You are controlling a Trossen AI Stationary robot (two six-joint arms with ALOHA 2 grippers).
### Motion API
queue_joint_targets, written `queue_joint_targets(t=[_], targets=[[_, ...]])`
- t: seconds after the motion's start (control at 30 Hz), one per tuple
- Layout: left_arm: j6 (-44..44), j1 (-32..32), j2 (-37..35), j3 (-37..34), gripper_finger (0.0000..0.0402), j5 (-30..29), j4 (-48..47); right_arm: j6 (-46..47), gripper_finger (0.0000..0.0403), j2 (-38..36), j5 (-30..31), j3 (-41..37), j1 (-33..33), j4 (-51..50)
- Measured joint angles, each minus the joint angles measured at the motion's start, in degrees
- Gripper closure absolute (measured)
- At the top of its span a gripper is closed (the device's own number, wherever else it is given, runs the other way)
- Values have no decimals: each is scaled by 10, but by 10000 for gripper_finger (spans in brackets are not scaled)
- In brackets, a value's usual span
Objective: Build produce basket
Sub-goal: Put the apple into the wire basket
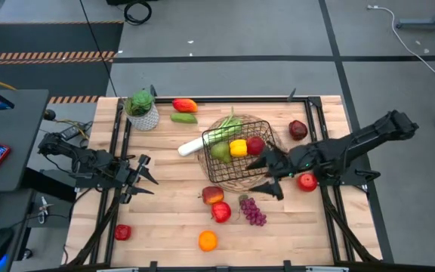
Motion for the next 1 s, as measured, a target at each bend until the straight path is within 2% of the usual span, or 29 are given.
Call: queue_joint_targets(t=[0.37,0.6,0.73,1.0], targets=[[0,0,0,0,230,0,0,6,3,166,0,117,52,-47],[0,0,0,0,230,0,0,-30,3,288,1,234,82,-138],[0,0,0,0,230,0,0,-61,3,349,21,311,93,-199],[0,0,0,0,230,0,0,-129,3,444,41,400,104,-233]])
